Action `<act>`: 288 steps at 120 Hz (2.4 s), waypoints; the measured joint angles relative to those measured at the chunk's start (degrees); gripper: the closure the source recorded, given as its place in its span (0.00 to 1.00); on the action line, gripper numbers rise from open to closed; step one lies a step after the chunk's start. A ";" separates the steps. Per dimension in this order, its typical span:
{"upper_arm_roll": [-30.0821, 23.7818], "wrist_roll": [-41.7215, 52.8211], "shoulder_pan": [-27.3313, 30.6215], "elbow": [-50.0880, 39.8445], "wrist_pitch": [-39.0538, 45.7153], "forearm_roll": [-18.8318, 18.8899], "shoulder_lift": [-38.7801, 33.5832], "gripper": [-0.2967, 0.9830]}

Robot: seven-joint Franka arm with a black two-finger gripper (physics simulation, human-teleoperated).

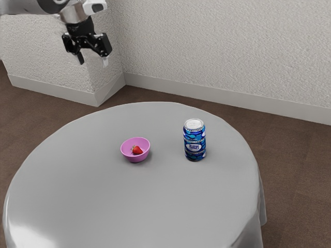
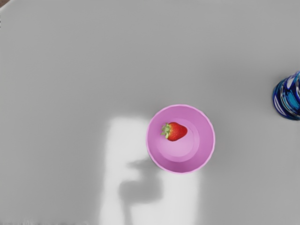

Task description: Take strawberry from the bowl

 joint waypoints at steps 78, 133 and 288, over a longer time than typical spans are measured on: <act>0.01 -54.32 -3.61 -8.54 18.21 -1.63 16.84 0.25; 0.14 -72.65 -3.38 -13.13 22.80 -4.33 17.89 0.44; 0.18 -87.00 -2.96 -11.98 29.46 -6.42 27.44 0.51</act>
